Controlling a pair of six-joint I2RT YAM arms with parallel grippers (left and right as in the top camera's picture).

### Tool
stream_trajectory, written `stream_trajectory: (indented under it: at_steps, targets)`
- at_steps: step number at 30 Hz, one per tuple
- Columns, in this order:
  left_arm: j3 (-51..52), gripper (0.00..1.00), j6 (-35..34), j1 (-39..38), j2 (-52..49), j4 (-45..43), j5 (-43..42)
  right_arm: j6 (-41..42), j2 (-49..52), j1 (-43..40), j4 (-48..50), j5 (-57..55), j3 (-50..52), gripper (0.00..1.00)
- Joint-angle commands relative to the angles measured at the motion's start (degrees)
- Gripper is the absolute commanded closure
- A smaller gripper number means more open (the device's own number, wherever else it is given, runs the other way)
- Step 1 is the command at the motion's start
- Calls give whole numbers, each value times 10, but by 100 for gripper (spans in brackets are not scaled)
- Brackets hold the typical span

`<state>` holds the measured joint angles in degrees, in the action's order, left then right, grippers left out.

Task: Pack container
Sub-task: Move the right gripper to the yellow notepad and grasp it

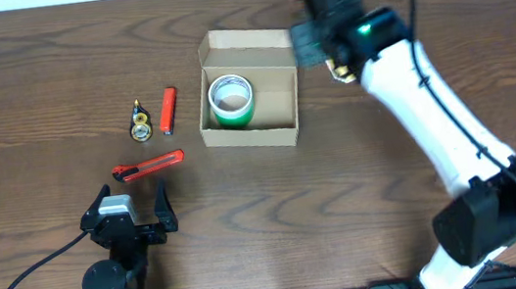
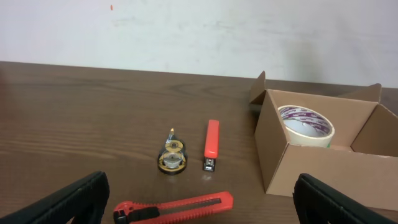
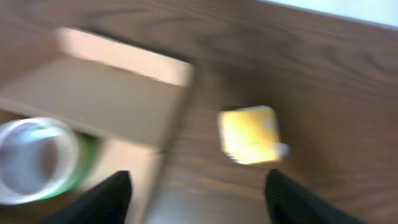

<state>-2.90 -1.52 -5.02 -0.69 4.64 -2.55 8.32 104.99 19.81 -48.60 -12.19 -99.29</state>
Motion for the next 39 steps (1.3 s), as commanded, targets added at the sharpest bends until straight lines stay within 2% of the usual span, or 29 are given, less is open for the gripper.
stream_trajectory:
  at_steps: [1, 5, 10, 22, 32, 39]
  targets:
    - [21, 5, -2, 2, 4, 6, 7, -29, 27, -53, 1, 17, 23, 19]
    - [21, 5, -2, 2, 4, 6, 7, -33, 59, -104, 5, 66, 24, 1]
    - [21, 5, -2, 2, 4, 6, 7, -46, 108, -132, 19, 99, 24, 1]
    - [21, 5, -2, 2, 4, 6, 7, -101, 188, -121, 104, 98, 24, 1]
    - [21, 5, -2, 2, 4, 6, 7, -127, 222, -119, 146, 92, 24, 1]
    - [21, 5, -2, 2, 4, 6, 7, -127, 245, -119, 140, 92, 24, 1]
